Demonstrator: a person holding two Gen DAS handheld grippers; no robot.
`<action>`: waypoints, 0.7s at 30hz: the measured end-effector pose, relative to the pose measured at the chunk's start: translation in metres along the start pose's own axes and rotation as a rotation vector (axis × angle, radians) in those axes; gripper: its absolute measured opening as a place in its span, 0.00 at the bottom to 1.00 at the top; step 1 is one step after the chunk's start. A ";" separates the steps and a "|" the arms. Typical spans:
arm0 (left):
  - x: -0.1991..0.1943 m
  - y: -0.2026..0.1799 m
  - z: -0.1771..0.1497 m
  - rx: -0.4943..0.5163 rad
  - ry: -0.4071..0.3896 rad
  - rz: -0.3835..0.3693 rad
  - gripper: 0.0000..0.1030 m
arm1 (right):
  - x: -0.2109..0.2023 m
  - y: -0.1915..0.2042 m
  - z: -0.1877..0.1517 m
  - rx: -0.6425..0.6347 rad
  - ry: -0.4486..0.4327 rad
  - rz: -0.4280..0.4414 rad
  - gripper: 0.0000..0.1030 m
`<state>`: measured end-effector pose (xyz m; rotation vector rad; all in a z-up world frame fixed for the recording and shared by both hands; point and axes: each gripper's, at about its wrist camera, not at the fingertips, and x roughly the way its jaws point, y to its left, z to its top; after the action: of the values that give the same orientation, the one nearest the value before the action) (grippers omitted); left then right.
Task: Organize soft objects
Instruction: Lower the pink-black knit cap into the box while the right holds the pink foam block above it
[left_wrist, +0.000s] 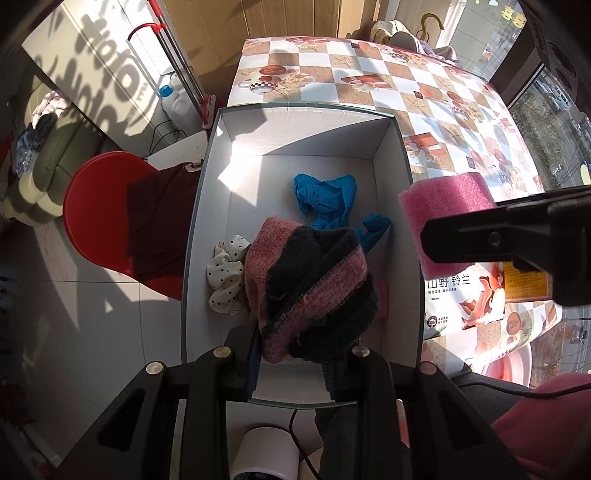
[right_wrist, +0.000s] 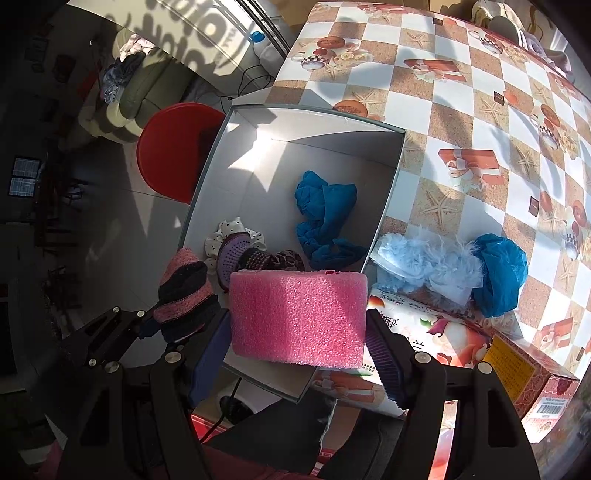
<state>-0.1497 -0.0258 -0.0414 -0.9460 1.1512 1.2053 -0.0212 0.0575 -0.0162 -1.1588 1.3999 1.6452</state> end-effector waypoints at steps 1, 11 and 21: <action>0.001 0.000 0.001 0.001 0.002 -0.001 0.29 | 0.000 0.000 0.000 0.003 0.002 0.003 0.71; 0.007 0.005 0.000 -0.027 0.028 -0.004 0.30 | 0.003 0.003 0.002 -0.009 0.002 0.004 0.71; 0.010 0.007 -0.002 -0.035 0.037 -0.002 0.30 | 0.005 0.006 0.003 -0.015 0.005 0.004 0.71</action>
<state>-0.1570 -0.0243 -0.0515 -0.9999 1.1612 1.2142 -0.0289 0.0588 -0.0185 -1.1707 1.3957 1.6591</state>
